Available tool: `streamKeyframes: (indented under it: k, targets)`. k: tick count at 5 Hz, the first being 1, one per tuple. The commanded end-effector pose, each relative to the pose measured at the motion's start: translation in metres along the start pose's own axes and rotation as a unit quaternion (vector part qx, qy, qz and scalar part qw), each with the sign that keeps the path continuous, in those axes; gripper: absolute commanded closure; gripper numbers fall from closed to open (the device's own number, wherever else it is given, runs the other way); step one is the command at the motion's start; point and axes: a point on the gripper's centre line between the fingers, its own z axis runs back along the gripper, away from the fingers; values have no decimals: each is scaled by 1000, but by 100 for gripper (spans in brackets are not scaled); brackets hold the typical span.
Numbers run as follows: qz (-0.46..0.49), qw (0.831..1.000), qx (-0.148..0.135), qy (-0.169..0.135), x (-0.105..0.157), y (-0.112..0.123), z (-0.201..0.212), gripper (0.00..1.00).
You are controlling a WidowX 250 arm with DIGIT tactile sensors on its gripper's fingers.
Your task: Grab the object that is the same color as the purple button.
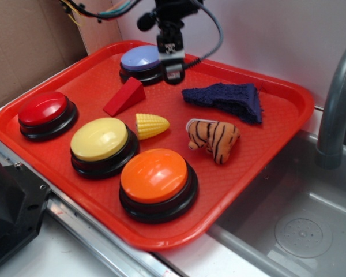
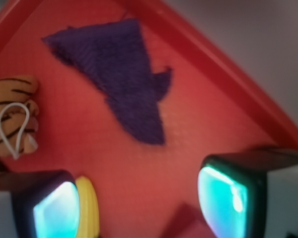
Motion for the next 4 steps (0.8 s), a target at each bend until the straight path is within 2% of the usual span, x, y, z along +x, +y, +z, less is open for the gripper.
streamKeyframes:
  k: [1, 2, 3, 4]
  targets:
    - [-40, 999, 22, -3, 27, -26, -30, 0]
    - [-32, 999, 42, 2, 33, -21, -36, 0]
    - [-4, 998, 68, 5, 38, -1, -39, 0]
    - [11, 997, 80, -2, 39, 13, -29, 0]
